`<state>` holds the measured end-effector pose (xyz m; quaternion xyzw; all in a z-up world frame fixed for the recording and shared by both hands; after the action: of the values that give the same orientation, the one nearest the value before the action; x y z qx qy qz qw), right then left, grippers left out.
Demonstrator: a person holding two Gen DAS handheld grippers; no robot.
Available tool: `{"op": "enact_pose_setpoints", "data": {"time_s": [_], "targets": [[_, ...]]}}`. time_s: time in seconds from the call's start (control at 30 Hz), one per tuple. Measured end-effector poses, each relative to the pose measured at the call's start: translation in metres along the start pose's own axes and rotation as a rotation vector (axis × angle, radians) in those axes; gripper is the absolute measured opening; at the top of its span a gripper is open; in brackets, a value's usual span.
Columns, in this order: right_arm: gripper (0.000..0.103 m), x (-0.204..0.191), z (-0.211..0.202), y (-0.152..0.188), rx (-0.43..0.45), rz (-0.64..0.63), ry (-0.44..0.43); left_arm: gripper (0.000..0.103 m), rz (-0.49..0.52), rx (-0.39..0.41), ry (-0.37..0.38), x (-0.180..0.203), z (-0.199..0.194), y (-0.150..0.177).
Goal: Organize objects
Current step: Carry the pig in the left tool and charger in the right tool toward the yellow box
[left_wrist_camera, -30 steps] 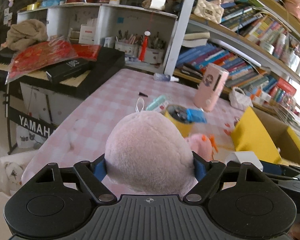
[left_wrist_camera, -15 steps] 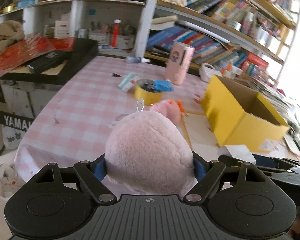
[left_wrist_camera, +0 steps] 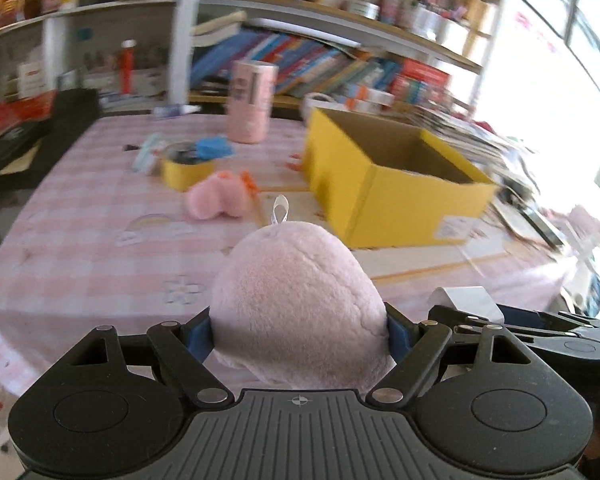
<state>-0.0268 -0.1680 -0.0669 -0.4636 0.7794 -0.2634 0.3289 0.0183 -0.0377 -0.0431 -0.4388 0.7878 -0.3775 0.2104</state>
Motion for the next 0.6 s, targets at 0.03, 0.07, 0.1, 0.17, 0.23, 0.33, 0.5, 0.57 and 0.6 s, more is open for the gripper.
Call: {"op": "enact_pose_setpoints", "data": {"time_s": [0.03, 0.07, 0.1, 0.17, 0.23, 0.33, 0.5, 0.57, 0.6], "targets": [[0.062, 0.006, -0.003, 0.0, 0.005, 0.015, 0.014, 0.083, 0.018, 0.001, 0.016, 0.006, 0.001, -0.002], [0.062, 0.013, -0.005, 0.001, 0.01, 0.03, 0.027, 0.083, 0.03, 0.003, 0.027, 0.01, 0.002, -0.003], [0.062, 0.019, -0.007, 0.001, 0.014, 0.046, 0.04, 0.083, 0.042, 0.007, 0.039, 0.015, 0.003, -0.005], [0.062, 0.029, -0.011, 0.001, 0.022, 0.067, 0.061, 0.083, 0.061, 0.012, 0.06, 0.023, 0.005, -0.008], [0.062, 0.037, -0.014, 0.002, 0.028, 0.084, 0.081, 0.083, 0.08, 0.01, 0.082, 0.031, 0.009, -0.01], [0.062, 0.048, -0.019, 0.002, 0.039, 0.111, 0.109, 0.083, 0.112, 0.012, 0.114, 0.043, 0.012, -0.013], [0.062, 0.063, -0.021, 0.001, 0.047, 0.147, 0.143, 0.083, 0.14, 0.019, 0.144, 0.054, 0.017, -0.019], [0.062, 0.065, -0.022, -0.001, 0.049, 0.15, 0.148, 0.083, 0.142, 0.018, 0.147, 0.056, 0.019, -0.021], [0.062, 0.066, -0.021, -0.001, 0.05, 0.151, 0.15, 0.083, 0.141, 0.019, 0.148, 0.057, 0.02, -0.022]]}}
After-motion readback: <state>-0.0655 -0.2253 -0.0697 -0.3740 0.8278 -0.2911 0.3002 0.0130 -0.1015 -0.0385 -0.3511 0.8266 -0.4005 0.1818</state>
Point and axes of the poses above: each gripper's, at about its wrist camera, not at the fingertips, and z roughly the way its jaws point, x to its right, y to its underside, the point moved 6 cm from there along z, roughly the way its jaws point, and after that the axes turned 14 degrees about z, right-handed, at the moved point
